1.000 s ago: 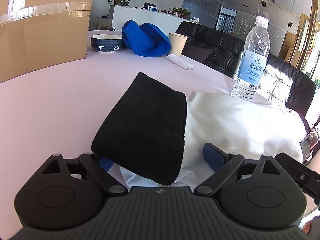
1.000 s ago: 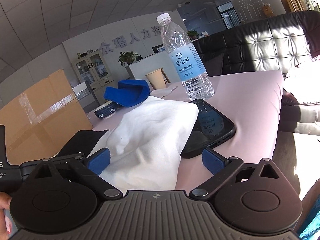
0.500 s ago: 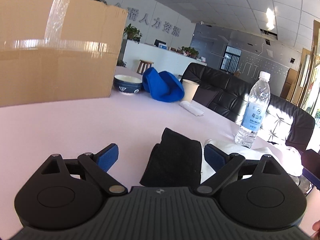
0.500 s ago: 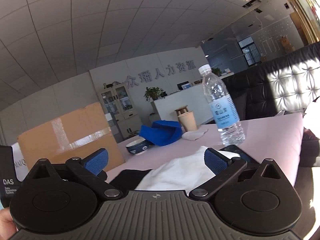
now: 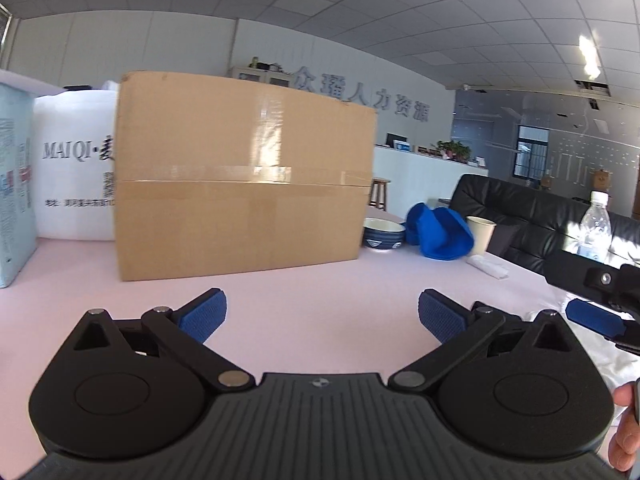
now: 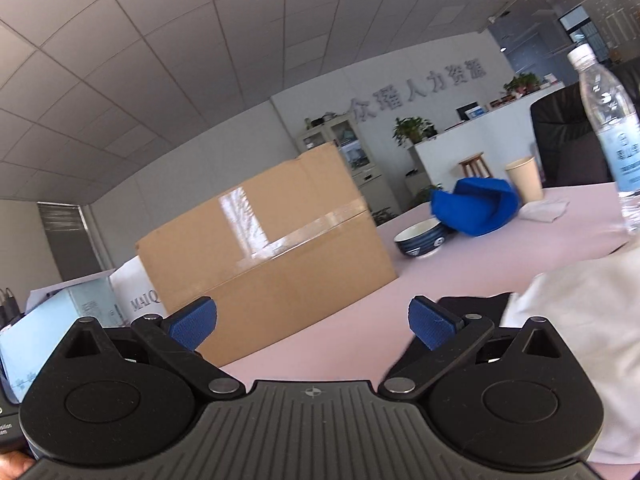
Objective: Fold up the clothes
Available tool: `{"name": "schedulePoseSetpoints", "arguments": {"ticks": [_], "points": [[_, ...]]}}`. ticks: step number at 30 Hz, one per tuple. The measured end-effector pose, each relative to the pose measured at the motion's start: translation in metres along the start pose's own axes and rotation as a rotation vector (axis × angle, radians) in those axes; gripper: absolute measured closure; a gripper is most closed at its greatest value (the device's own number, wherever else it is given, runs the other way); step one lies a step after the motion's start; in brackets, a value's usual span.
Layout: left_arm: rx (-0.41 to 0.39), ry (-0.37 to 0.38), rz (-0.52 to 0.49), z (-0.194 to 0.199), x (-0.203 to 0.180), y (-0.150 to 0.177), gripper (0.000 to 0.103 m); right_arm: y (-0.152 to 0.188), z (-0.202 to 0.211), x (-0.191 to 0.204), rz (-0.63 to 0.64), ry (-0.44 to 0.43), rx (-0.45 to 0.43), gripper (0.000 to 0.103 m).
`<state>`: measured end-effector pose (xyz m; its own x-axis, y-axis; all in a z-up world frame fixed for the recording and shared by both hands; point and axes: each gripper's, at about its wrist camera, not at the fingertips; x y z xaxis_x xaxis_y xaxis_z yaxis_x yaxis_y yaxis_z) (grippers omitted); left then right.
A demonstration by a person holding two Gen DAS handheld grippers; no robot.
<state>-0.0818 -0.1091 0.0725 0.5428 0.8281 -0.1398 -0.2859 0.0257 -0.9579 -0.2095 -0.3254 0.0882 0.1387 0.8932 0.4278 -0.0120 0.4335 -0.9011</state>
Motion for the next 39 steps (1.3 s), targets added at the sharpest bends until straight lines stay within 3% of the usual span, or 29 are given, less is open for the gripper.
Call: {"name": "schedulePoseSetpoints", "arguments": {"ticks": [5,11,16,20,23,30,34,37,39], "points": [[-0.045,-0.197,0.014,0.038,0.057,-0.001,0.0,0.017,-0.046,0.056,0.002,-0.174,0.107,0.0],[-0.061,-0.42,0.129,0.089,0.125,0.008,0.0,0.043,-0.076,0.124,0.067,-0.335,0.212,0.0],[-0.059,-0.552,0.128,0.116,0.151,0.02,0.0,0.066,-0.091,0.164,0.124,-0.397,0.247,0.0],[-0.046,-0.604,0.133,0.124,0.161,0.027,0.0,0.074,-0.105,0.18,0.184,-0.376,0.302,0.0],[-0.031,-0.618,0.136,0.116,0.162,0.03,0.0,0.077,-0.109,0.179,0.215,-0.332,0.296,0.0],[0.008,-0.603,0.104,0.067,0.152,0.026,0.0,0.075,-0.112,0.16,0.2,-0.249,0.273,0.0],[-0.007,-0.568,0.098,0.041,0.138,0.025,0.0,0.076,-0.124,0.151,0.304,-0.165,0.232,0.0],[-0.015,-0.578,0.04,0.019,0.125,0.028,0.0,0.081,-0.132,0.143,0.421,-0.062,0.181,0.0],[0.02,-0.581,-0.009,0.003,0.118,0.03,0.0,0.083,-0.136,0.135,0.429,-0.036,0.196,0.0]]}}
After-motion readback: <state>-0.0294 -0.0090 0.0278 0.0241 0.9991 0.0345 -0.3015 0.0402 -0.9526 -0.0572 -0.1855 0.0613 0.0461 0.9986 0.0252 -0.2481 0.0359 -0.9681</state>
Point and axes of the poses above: each gripper's, at about its wrist camera, not at the fingertips, and z roughly against the way its jaws point, x to its left, y to its underside, and after that the axes turned 2 degrees about z, right-handed
